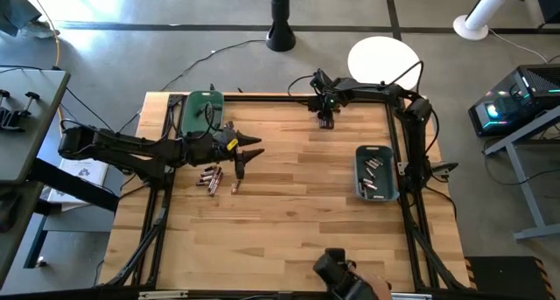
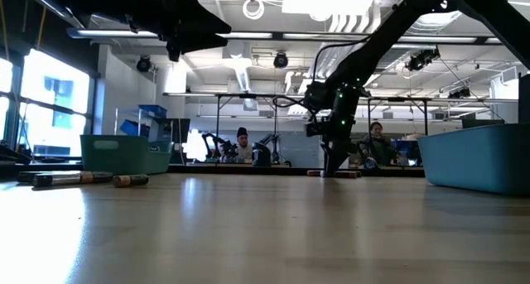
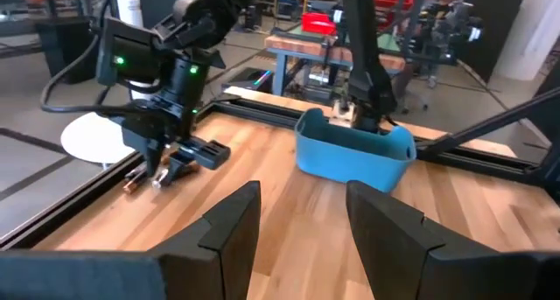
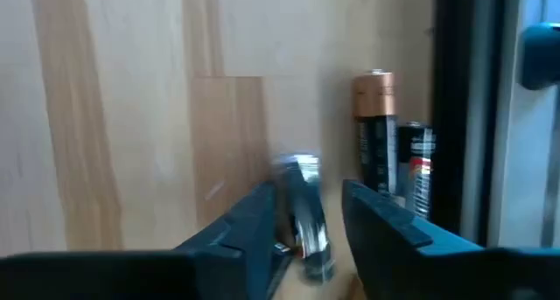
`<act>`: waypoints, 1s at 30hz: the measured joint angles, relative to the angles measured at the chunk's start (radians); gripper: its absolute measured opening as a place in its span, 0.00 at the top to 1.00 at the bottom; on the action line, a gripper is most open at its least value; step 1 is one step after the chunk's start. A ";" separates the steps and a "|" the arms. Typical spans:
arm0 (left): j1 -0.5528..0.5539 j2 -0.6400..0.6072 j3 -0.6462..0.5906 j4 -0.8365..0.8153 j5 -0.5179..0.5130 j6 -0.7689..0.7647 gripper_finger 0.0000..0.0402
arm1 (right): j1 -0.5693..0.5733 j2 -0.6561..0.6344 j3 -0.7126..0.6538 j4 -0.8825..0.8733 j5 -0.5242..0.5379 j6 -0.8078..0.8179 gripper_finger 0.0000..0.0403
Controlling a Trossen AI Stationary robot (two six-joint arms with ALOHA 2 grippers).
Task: Sort batteries
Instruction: Put the silver battery into the blue bin
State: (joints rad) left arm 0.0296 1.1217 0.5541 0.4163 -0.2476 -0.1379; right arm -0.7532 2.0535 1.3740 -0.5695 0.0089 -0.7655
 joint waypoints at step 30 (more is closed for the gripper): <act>-0.127 0.068 0.001 0.005 -0.161 -0.025 0.59 | 0.786 -0.608 -0.505 0.414 0.242 0.666 0.95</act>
State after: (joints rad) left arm -0.0979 1.1892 0.5549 0.4213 -0.4082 -0.1634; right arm 0.0323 1.4453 0.8687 -0.1552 0.2508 -0.0990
